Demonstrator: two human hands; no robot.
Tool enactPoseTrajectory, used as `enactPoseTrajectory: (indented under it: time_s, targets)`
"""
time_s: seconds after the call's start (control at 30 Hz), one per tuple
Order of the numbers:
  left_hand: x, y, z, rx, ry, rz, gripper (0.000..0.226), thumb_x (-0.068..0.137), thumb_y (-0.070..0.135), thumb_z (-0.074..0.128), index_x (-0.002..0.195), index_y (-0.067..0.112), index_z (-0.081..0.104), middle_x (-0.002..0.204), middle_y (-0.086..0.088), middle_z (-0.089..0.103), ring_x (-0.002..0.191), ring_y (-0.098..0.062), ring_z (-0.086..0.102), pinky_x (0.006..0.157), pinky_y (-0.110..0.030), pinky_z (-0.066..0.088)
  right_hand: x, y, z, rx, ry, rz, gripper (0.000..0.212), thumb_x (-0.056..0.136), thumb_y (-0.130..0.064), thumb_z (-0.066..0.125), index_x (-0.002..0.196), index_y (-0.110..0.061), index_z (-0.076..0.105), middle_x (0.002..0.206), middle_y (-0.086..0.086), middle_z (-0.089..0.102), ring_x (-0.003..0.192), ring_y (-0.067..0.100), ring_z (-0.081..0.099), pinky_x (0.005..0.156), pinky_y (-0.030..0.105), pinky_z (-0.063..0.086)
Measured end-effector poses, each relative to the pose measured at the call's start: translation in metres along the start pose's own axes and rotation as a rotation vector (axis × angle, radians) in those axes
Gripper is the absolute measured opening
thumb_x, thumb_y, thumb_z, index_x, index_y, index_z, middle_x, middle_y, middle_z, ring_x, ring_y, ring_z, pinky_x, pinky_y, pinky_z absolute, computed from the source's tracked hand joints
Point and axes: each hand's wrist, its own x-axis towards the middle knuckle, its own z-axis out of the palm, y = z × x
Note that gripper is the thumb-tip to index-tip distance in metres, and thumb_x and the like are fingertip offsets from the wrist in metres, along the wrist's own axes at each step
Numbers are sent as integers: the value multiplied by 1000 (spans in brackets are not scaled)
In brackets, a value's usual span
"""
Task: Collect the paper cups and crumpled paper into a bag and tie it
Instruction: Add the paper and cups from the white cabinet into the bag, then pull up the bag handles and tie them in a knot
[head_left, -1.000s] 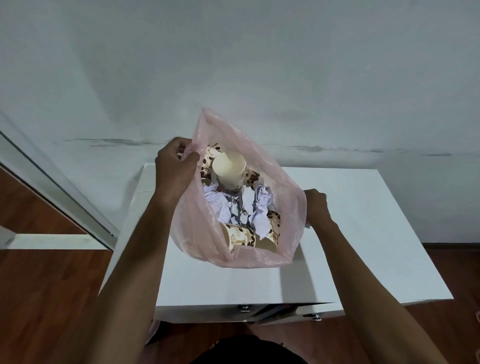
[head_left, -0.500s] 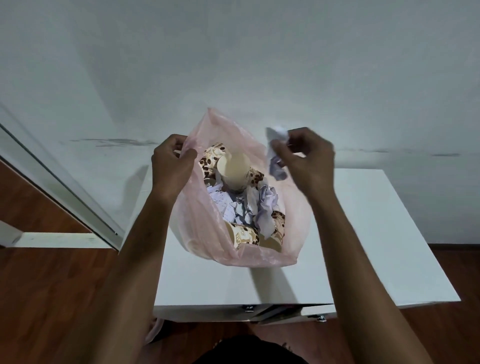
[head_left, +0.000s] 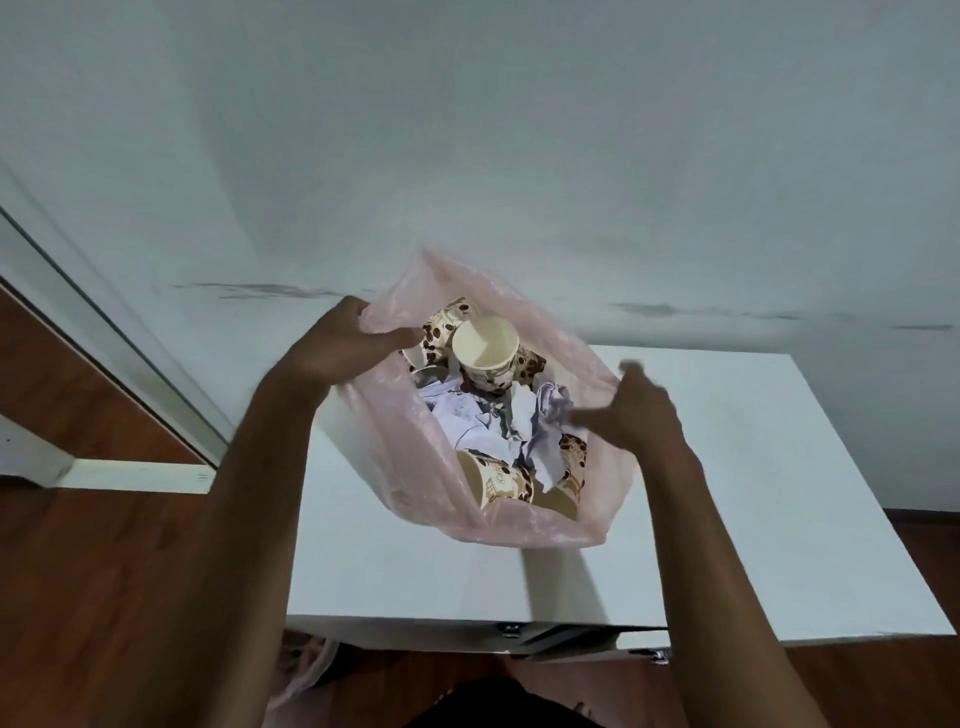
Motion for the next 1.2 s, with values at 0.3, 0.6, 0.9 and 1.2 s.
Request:
enactPoseTrajectory:
  time_s: [0.3,0.6,0.9,1.2]
  targets:
    - [4,19,-40,-270,12,-42,43,73,56,77,80,14,73,71,-4,66,67,-19,60,68,-26,42,5,7,-34,767,-78,62,23,90,-18,65,90,6,65,82,19,66,65,26,66,50,32,57]
    - [15,67,-106,-316,489,164,16,81,3,61,70,14,58,78,-11,59,63,-21,57,43,-20,49,34,-30,-133,1011,423,-216,13,77,-3,67,71,-14,63,64,7,56,52,17,53,48,25,49]
    - [22,78,-117,-216,324,106,11,90,12,67,99,7,64,74,-6,57,58,-16,56,41,-21,47,45,-47,-182,204,167,-128,21,90,-16,62,76,0,61,63,11,58,47,18,55,41,19,44]
    - [23,81,-124,-316,211,115,7,92,13,64,87,8,65,51,4,63,34,-2,52,36,-10,36,55,-52,-177,932,240,-231,9,95,-8,55,93,0,57,82,14,58,61,24,62,46,27,56]
